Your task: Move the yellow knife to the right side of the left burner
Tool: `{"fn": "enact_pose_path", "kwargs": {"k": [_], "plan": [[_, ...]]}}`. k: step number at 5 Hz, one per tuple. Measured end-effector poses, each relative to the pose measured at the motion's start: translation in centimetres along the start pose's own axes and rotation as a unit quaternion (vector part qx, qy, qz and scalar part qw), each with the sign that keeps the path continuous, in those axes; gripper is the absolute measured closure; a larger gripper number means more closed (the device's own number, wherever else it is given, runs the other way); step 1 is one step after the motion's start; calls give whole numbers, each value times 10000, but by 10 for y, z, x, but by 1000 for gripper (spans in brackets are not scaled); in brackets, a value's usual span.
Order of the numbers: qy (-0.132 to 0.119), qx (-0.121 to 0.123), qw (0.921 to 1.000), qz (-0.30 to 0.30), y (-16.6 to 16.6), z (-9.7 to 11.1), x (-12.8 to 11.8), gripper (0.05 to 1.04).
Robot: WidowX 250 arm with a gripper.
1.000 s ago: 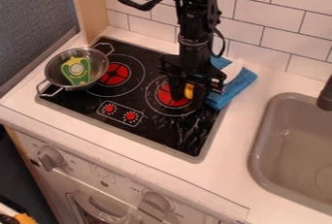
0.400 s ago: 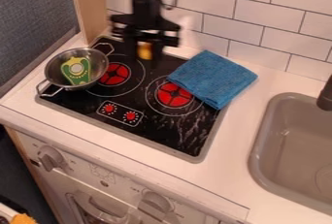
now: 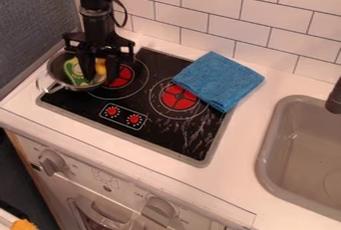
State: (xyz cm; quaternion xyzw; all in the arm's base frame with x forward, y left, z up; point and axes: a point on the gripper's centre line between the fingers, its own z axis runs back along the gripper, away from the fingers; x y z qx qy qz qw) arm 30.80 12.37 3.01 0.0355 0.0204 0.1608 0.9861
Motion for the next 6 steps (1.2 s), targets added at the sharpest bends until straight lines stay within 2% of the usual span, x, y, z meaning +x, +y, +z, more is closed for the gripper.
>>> {"fn": "enact_pose_path", "kwargs": {"k": [1, 2, 3, 4, 5, 6], "plan": [[116, -70, 9999, -62, -2, -9, -5, 588], [114, -71, 9998, -111, -4, -10, -8, 589], [-223, -88, 9996, -163, -13, 14, -6, 589], [-549, -204, 9982, -90, -16, 41, -5, 589], [-622, -322, 9975, -40, -19, 48, -6, 589], [-428, -267, 9987, -84, -25, 34, -7, 589]]}}
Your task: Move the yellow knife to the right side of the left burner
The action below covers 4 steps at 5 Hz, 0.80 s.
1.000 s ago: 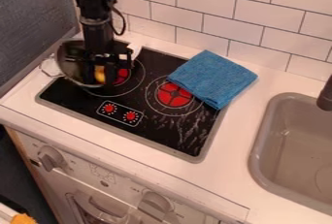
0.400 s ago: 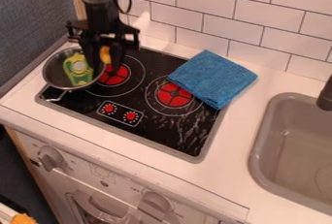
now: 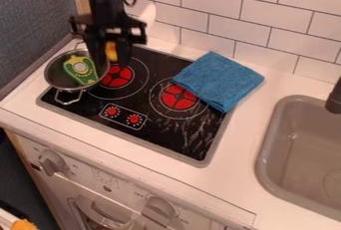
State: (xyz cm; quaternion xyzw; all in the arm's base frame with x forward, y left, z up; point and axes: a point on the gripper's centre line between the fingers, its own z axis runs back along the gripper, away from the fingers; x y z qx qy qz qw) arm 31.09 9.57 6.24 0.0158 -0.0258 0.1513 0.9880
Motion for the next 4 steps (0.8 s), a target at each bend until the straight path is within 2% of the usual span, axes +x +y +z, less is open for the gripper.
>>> {"fn": "enact_pose_path", "kwargs": {"k": [1, 2, 3, 4], "plan": [[230, 77, 9997, -38, -6, -19, -5, 589], [253, 140, 9996, -2, -8, -24, -5, 515], [321, 214, 9993, 7, -7, -29, -6, 229], [363, 189, 9991, -98, -9, -29, -7, 73]]}}
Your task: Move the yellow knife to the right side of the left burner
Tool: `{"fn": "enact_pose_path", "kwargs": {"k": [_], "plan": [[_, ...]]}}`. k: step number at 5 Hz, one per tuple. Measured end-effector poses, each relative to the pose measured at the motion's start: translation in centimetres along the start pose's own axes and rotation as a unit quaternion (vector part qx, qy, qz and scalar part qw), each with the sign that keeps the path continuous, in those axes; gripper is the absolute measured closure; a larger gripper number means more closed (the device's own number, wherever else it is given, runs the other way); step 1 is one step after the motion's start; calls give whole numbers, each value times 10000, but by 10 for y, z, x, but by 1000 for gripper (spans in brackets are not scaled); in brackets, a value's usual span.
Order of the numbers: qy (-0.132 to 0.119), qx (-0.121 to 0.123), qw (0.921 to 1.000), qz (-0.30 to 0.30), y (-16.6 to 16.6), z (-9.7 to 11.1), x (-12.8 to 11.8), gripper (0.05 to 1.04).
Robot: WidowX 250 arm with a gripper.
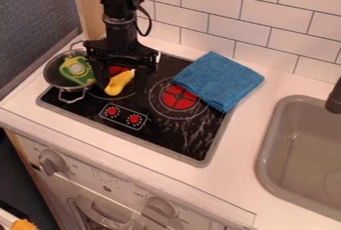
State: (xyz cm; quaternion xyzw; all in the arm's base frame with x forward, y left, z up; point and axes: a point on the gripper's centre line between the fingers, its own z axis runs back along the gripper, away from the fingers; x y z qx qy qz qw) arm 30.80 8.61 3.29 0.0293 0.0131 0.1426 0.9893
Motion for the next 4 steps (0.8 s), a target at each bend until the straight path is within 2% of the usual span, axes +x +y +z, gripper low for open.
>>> {"fn": "enact_pose_path", "kwargs": {"k": [2, 3, 4], "plan": [[-157, -127, 9988, -452, -4, 9, 1, 83], [-264, -86, 9963, -815, -7, 10, -1, 83], [-364, -93, 9963, -774, -9, 16, 0, 83]]}}
